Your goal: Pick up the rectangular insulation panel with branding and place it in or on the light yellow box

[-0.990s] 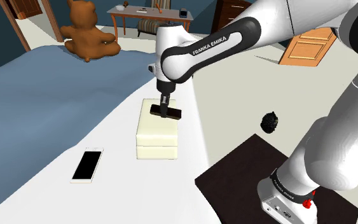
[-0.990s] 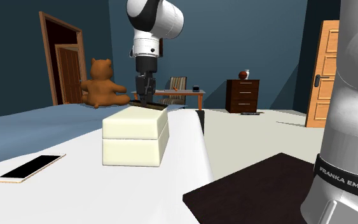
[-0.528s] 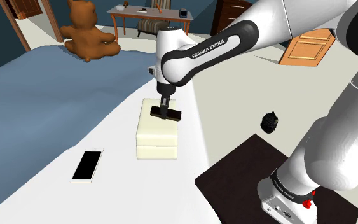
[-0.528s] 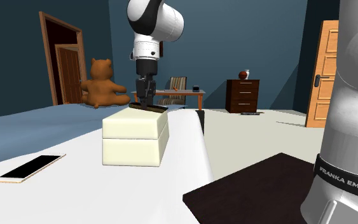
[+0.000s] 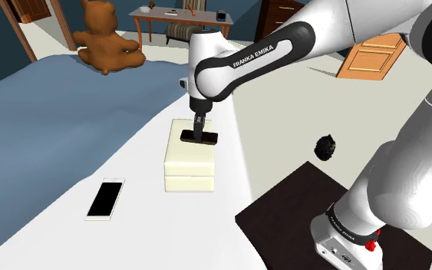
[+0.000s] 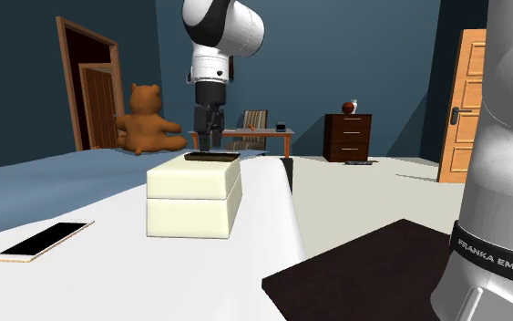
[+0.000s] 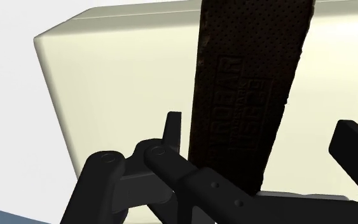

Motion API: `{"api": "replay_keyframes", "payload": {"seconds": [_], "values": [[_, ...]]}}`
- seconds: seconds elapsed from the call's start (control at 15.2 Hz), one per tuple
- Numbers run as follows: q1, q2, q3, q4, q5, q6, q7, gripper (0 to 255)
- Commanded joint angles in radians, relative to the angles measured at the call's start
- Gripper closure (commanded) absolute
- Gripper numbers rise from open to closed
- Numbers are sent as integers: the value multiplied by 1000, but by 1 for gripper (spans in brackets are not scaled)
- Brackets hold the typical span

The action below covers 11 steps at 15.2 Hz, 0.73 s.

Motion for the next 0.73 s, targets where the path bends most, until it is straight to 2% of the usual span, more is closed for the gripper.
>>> {"api": "replay_keyframes", "payload": {"seconds": [0.0,0.13,0.66], "values": [[-2,-20,-1,28,3,-48,-2,0],[-4,-46,-2,59,6,-105,-5,0],[-3,-46,-2,59,6,-105,-5,0]]}}
